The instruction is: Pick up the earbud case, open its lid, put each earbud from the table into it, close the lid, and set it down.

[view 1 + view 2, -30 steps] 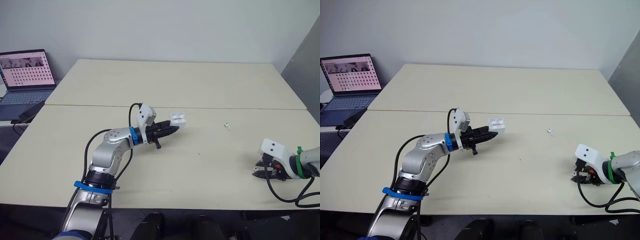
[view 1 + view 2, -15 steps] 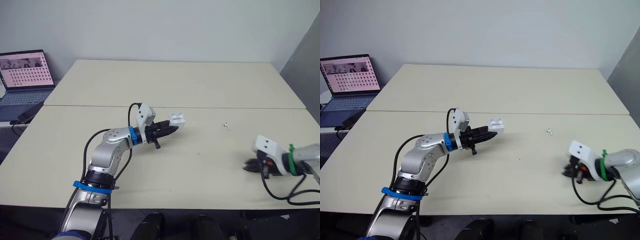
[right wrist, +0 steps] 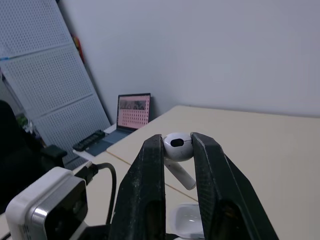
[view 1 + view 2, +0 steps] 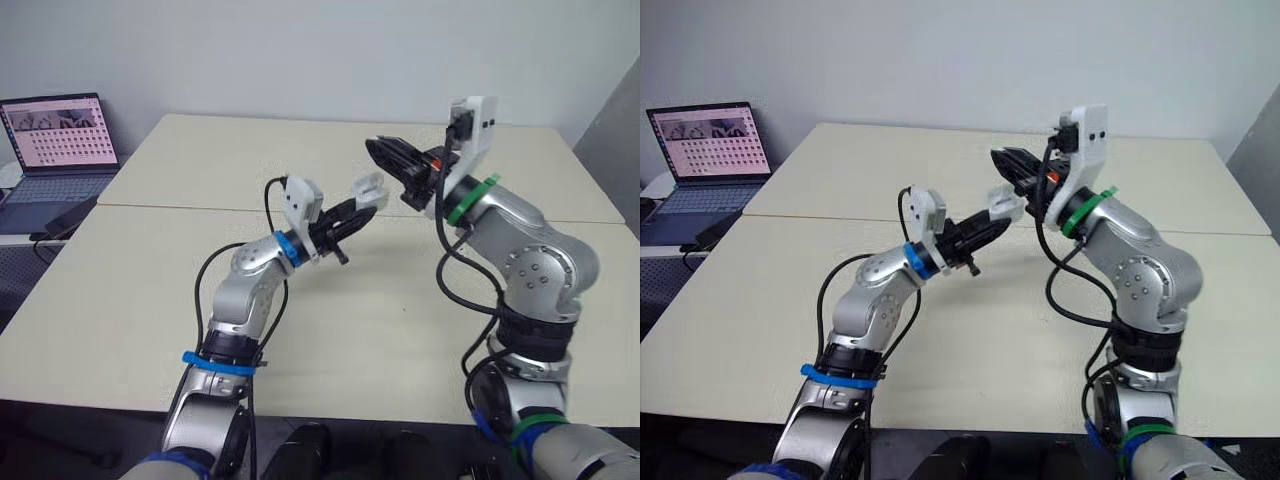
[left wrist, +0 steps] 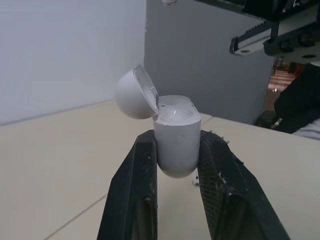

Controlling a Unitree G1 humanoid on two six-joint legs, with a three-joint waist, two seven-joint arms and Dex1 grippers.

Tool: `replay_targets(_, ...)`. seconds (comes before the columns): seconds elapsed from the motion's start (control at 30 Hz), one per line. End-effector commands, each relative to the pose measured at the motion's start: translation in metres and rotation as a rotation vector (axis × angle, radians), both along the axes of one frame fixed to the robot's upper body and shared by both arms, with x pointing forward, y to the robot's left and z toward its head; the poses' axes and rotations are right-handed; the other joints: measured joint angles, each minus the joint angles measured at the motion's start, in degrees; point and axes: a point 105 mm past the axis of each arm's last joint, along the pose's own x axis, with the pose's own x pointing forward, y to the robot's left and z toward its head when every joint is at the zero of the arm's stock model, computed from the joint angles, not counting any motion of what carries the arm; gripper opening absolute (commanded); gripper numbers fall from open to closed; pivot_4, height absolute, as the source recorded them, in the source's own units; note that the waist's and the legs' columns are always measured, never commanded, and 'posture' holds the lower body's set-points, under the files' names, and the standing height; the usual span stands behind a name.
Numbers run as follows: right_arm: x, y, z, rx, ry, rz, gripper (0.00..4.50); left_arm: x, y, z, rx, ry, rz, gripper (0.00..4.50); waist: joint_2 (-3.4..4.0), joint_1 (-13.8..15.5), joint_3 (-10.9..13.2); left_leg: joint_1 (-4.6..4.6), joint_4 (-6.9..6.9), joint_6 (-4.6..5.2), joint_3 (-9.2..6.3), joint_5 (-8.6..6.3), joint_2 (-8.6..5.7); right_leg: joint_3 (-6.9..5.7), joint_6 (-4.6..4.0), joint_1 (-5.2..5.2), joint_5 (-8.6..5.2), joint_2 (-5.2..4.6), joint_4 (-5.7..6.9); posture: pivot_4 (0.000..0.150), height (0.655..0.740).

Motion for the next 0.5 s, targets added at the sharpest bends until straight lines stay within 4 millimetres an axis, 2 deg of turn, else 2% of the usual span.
replay_targets(0.03, -0.002, -0.006, 0.009, 0.096, 0.01, -0.038, 0.42, 0.006, 0.004, 0.02, -0.047, -0.063, 0.047, 0.73, 0.01, -0.35, 0.0, 0.02, 0.0, 0.02, 0.0, -0.01, 0.02, 0.0, -0.02, -0.01, 0.01, 0.02, 0.06, 0.15, 0.74)
replay_targets(0.23, -0.001, -0.002, 0.004, 0.116, 0.042, -0.04, 0.42, 0.01, 0.004, 0.026, -0.059, -0.078, 0.056, 0.73, 0.01, -1.02, 0.0, 0.01, -0.03, 0.14, 0.08, -0.07, 0.03, 0.16, -0.04, -0.37, -0.04, 0.02, 0.62, 0.15, 0.74)
replay_targets(0.5, 0.001, -0.001, -0.003, 0.13, 0.071, -0.052, 0.42, 0.009, 0.0, 0.031, -0.071, -0.101, 0.051, 0.73, 0.01, -1.24, 0.0, 0.01, -0.03, 0.12, 0.14, -0.05, 0.04, 0.23, -0.03, -0.47, -0.06, 0.04, 0.72, 0.15, 0.74)
